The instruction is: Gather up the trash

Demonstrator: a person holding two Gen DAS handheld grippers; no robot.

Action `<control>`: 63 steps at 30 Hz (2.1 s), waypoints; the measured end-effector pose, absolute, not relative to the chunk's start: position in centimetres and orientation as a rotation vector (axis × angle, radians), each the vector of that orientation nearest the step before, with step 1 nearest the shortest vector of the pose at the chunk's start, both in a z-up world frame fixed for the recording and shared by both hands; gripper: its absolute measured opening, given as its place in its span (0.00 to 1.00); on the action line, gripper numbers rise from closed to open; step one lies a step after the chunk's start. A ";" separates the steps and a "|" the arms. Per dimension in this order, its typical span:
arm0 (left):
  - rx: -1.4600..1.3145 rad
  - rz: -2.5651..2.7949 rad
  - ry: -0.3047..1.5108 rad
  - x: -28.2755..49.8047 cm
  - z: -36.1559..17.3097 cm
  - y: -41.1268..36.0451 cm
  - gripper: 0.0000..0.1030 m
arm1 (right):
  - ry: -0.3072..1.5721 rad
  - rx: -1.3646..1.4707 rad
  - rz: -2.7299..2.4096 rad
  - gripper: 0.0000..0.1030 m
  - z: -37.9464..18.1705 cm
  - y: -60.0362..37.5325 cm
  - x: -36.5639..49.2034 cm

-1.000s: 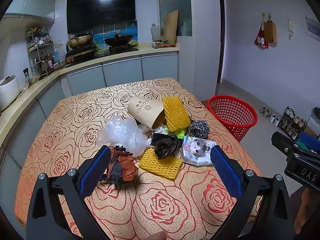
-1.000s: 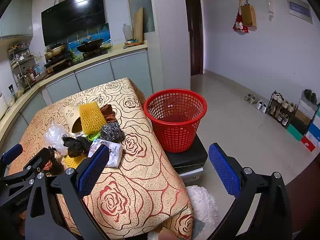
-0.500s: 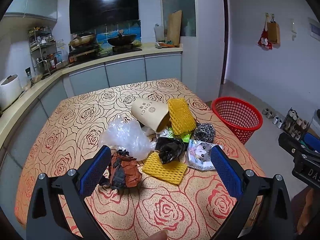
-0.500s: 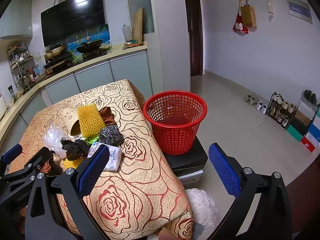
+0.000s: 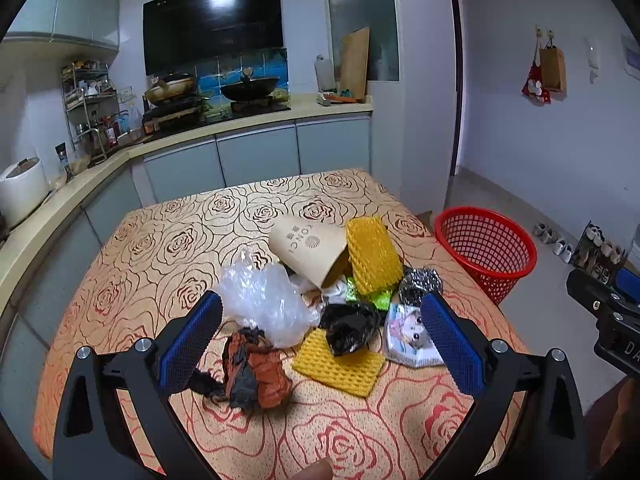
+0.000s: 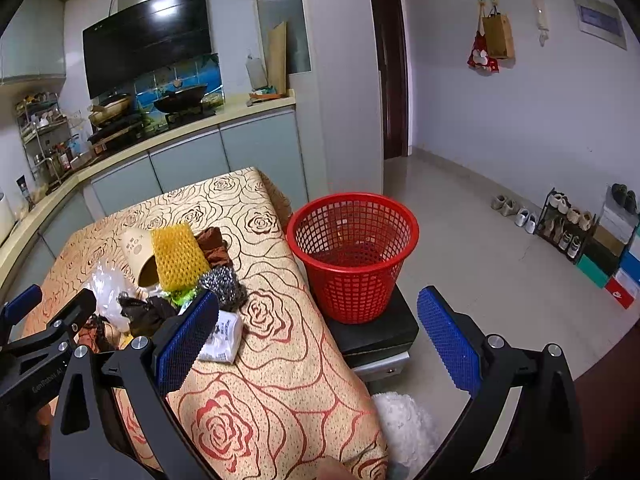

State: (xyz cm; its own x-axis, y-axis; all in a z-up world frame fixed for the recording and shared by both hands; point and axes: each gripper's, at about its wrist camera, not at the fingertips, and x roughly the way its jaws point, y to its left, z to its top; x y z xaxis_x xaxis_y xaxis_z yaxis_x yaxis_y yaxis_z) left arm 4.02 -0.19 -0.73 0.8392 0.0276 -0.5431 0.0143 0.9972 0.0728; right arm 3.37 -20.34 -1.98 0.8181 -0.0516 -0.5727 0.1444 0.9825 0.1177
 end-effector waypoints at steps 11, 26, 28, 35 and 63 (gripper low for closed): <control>0.068 0.014 0.588 5.5 -0.8 -0.3 0.93 | 0.605 0.157 -0.099 0.94 -2.1 -20.5 4.6; 0.055 0.022 0.609 6.5 -1.3 0.2 0.93 | 0.623 0.156 -0.100 0.94 -2.6 -20.1 5.6; 0.053 0.022 0.611 6.5 -1.3 0.3 0.93 | 0.624 0.156 -0.100 0.94 -2.7 -20.0 5.8; 0.049 0.023 0.621 6.9 -1.6 0.6 0.93 | 0.631 0.152 -0.095 0.94 -2.7 -19.8 6.0; -0.033 0.032 0.761 4.9 -6.1 10.8 0.93 | 0.849 0.081 0.158 0.94 -7.4 -14.3 8.9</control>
State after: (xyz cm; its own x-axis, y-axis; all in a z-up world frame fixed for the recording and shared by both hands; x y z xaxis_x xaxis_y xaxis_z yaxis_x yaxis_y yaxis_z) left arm 4.92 10.84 -6.11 0.7240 0.0167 -0.6896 -0.0406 0.9990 -0.0183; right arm 8.87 -14.27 -7.42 0.6497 0.1715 -0.7405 -0.1068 0.9851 0.1345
